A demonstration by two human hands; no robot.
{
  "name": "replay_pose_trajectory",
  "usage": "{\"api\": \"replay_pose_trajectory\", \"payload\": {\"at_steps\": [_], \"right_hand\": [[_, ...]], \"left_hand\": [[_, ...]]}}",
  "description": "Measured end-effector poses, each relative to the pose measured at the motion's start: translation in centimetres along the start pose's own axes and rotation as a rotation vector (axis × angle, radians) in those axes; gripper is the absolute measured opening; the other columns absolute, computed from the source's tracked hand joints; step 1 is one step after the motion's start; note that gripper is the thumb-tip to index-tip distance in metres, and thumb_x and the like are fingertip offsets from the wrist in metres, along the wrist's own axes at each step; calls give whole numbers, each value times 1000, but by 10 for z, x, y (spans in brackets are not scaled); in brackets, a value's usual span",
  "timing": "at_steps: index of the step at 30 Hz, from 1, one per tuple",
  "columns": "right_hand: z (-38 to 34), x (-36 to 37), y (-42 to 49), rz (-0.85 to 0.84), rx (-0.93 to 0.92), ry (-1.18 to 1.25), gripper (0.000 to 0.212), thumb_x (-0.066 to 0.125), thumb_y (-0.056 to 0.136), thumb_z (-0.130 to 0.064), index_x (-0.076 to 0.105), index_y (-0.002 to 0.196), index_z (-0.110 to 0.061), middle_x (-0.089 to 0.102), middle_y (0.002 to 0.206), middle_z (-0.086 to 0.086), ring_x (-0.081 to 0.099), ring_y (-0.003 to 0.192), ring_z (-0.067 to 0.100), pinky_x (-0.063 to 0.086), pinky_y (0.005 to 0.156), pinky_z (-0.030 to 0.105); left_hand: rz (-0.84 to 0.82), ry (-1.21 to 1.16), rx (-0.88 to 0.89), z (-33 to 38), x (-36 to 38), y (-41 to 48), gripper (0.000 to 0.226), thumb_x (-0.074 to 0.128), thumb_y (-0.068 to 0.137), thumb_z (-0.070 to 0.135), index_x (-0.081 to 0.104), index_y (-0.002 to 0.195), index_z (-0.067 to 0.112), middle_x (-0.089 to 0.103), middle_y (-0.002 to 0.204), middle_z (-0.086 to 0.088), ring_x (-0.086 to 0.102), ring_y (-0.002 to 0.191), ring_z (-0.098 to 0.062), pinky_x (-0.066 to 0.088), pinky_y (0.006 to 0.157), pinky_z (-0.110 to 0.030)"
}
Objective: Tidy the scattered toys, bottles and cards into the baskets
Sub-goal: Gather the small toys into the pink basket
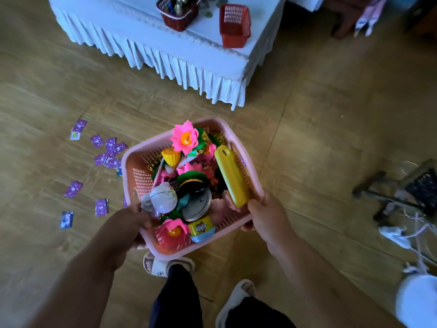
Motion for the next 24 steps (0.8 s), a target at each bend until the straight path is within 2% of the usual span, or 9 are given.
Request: {"api": "replay_pose_trajectory", "payload": {"at_steps": [3,7,10,15,17,20,22,24], "right_hand": [[-17,-34,0,67,-35,-4,26,44,90,-5,56,109,-17,66,91,17,68,76,32,56,49,31],[-39,-68,14,131,-35,17,19,45,91,-4,56,104,-11,66,87,21,66,61,27,56,48,33],[-59,-80,35,154,-13,45,20,45,91,-2,57,106,-7,66,87,26,62,57,28,53,47,33],[-93,-90,72,173,7,125,22,42,92,0,59,103,-7,62,74,20,56,50,24,45,40,25],[-104,-93,90,181,19,173,21,42,93,-2,59,104,-6,62,73,20,55,49,22,42,39,23],[-120,-106,117,185,35,253,22,42,93,-2,59,108,-4,62,75,21,56,48,21,44,41,24],[-130,-116,129,200,46,243,22,42,92,0,59,106,-6,63,76,22,58,51,23,45,41,25],[-145,-135,145,224,44,242,23,42,92,0,60,105,-7,63,75,21,58,51,23,45,41,25]], "left_hand": [[1,-2,10,16,26,-1,31,46,85,-8,64,104,10,67,70,-8,61,51,-15,48,40,-21],[-23,37,45,56,54,5,29,46,85,-8,63,100,9,66,68,-8,60,51,-15,47,39,-20],[-21,59,58,97,64,22,24,48,85,-8,63,93,9,64,58,-4,59,41,-10,45,37,-18],[-39,147,66,163,78,51,20,52,85,-5,64,93,8,61,56,-3,56,43,-13,45,39,-19],[-26,157,80,194,83,62,13,60,81,1,64,91,7,61,60,-6,56,48,-16,46,41,-20],[-43,202,68,235,99,81,37,68,62,17,67,97,5,63,71,-13,58,63,-24,49,55,-27],[-35,226,74,252,108,90,23,70,73,13,66,95,7,63,67,-11,57,63,-24,48,57,-28],[-51,220,67,272,127,99,8,64,84,7,65,91,7,62,57,-6,55,53,-20,45,48,-24]]}}
Point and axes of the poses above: each hand's wrist, its own y-axis towards the middle knuckle, its own x-axis out of the palm, z = x × y, the point moved 9 cm from there along y, towards the middle knuckle
